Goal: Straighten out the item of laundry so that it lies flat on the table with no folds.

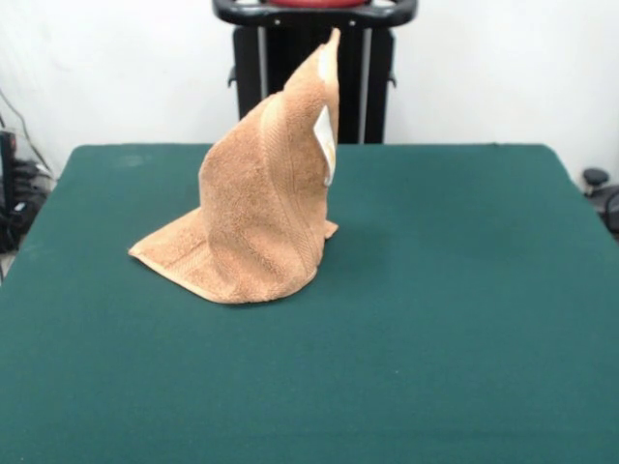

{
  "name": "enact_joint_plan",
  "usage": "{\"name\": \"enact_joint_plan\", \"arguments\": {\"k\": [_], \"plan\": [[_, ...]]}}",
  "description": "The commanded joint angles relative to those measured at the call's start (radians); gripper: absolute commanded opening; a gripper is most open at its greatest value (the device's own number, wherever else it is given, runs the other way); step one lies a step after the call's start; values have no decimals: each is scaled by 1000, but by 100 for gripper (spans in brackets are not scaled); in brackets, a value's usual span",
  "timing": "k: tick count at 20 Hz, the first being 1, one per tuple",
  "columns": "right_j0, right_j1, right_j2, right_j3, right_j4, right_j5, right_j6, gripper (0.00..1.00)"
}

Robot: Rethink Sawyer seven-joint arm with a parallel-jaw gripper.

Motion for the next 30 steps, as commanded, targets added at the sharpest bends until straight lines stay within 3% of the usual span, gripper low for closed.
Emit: {"name": "enact_joint_plan", "arguments": {"k": [1, 16, 30], "plan": [[-15, -5, -27, -92, -16, 145, 183, 100], [-69, 240, 49, -299, -60, 91, 156, 100], [-25, 419, 31, -339, -42, -65, 209, 100]]}}
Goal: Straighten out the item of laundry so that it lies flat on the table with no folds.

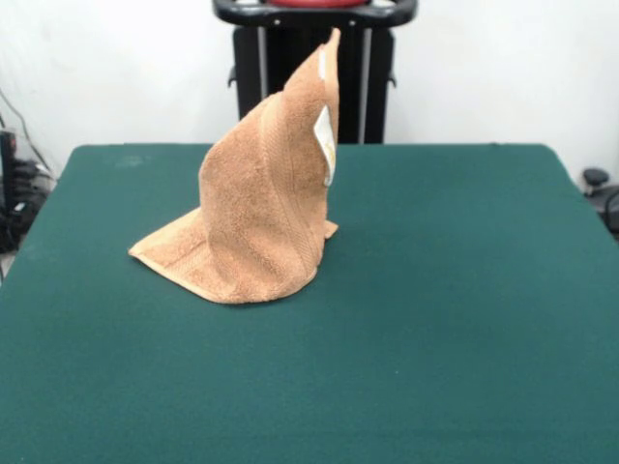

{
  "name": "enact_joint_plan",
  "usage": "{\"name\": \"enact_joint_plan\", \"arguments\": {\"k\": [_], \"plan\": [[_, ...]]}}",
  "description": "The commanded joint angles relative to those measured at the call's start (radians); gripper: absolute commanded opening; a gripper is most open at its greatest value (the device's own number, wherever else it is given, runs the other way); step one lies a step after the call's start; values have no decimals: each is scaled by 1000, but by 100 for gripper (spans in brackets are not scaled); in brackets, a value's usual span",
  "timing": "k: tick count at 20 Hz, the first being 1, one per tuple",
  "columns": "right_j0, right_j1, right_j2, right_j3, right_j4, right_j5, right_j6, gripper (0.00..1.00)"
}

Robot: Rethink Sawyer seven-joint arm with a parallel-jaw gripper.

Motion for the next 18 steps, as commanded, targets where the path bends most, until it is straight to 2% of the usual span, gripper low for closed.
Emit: {"name": "enact_joint_plan", "arguments": {"k": [1, 18], "plan": [[33, 168, 26, 25, -10, -117, 212, 100], [53, 301, 0, 83, 11, -339, 235, 100]]}}
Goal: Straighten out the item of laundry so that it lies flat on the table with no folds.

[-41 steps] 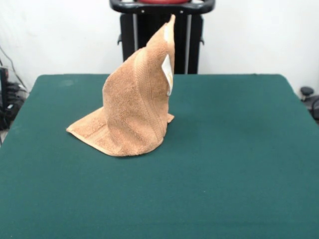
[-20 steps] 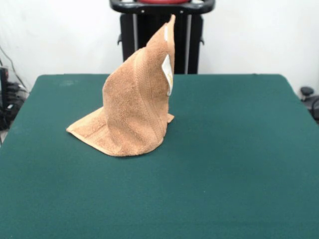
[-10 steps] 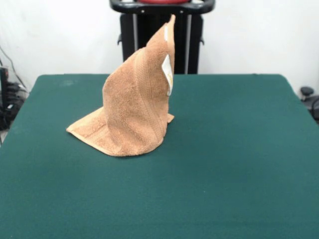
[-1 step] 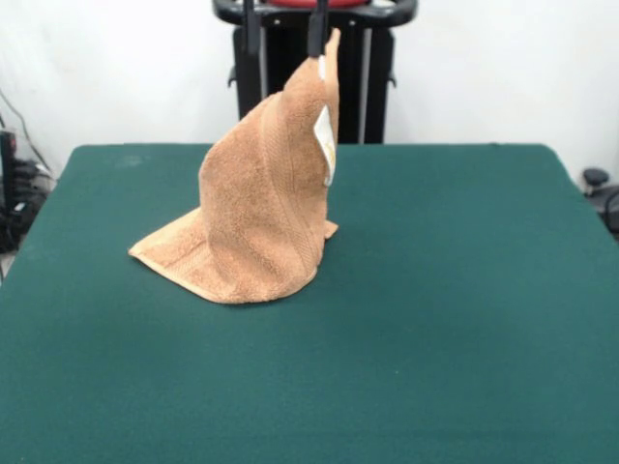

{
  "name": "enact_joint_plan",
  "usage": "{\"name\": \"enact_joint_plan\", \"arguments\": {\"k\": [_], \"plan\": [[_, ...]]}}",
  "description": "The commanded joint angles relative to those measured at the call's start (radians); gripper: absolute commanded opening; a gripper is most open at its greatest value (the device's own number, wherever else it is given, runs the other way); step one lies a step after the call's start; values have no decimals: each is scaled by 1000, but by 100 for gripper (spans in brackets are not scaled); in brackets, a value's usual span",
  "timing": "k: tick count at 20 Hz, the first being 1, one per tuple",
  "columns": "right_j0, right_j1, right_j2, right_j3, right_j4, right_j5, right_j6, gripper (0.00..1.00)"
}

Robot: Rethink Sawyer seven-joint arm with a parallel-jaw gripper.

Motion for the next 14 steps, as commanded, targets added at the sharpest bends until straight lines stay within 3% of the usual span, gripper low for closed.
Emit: {"name": "enact_joint_plan", "arguments": {"k": [1, 14], "plan": [[39, 82, 6, 93, 13, -76, 236, 100], [30, 173, 32, 93, 34, -188, 247, 100]]}}
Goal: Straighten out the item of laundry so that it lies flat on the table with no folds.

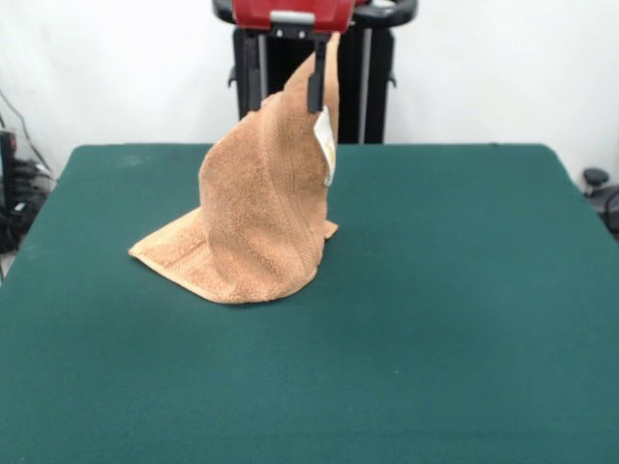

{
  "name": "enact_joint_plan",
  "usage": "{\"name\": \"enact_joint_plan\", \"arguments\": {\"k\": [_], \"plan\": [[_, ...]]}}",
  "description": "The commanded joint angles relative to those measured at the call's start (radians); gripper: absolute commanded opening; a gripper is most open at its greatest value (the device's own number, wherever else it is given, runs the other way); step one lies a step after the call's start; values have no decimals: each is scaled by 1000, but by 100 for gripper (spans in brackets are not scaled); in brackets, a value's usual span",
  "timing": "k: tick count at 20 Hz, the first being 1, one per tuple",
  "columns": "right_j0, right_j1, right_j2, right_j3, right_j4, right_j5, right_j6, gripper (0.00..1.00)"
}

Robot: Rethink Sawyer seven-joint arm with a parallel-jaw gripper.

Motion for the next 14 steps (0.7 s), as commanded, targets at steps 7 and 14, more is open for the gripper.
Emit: {"name": "enact_joint_plan", "arguments": {"k": [7, 14], "plan": [[51, 109, 14, 37, 37, -57, 238, 100], [96, 160, -20, -57, 55, -20, 247, 100]]}}
